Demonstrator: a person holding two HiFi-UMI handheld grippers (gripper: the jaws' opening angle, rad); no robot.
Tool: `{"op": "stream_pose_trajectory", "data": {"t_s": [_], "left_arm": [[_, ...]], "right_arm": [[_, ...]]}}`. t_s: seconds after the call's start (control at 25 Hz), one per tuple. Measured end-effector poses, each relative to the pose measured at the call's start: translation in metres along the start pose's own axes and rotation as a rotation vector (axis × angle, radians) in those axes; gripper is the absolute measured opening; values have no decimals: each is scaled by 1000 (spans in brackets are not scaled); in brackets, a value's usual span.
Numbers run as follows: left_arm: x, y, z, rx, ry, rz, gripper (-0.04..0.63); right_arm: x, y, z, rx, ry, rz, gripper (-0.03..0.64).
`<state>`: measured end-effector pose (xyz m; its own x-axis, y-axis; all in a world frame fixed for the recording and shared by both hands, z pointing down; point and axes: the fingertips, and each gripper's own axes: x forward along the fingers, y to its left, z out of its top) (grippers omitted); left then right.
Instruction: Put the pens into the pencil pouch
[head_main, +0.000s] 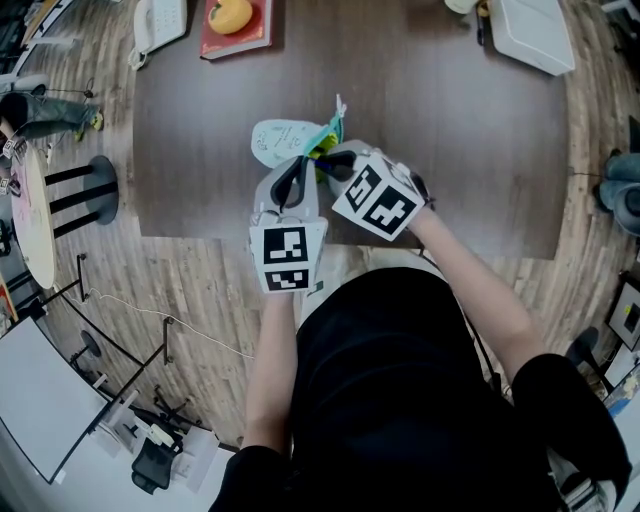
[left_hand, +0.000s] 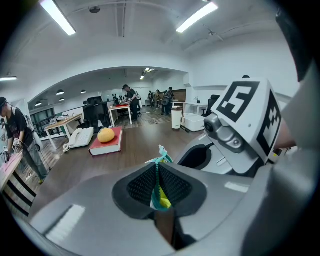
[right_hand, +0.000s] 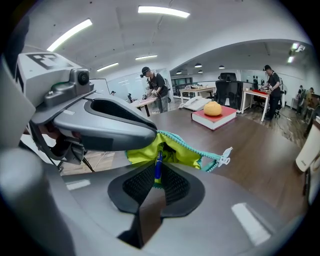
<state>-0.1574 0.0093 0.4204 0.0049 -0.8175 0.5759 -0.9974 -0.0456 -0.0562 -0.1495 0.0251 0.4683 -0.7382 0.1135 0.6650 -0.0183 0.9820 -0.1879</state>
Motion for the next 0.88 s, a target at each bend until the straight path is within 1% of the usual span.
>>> {"op": "stream_pose_trajectory", "data": {"t_s": [0.44, 0.68, 0.88], "left_arm": [[-2, 4, 1, -9, -2, 3, 15], [0, 8, -2, -12, 4, 3, 15], [5, 10, 0, -15, 5, 3, 15]], "right_arm": [[3, 6, 4, -21, 5, 24, 44], [6, 12, 4, -48, 10, 66, 44], [5, 6, 5, -42, 6, 53, 44]]}}
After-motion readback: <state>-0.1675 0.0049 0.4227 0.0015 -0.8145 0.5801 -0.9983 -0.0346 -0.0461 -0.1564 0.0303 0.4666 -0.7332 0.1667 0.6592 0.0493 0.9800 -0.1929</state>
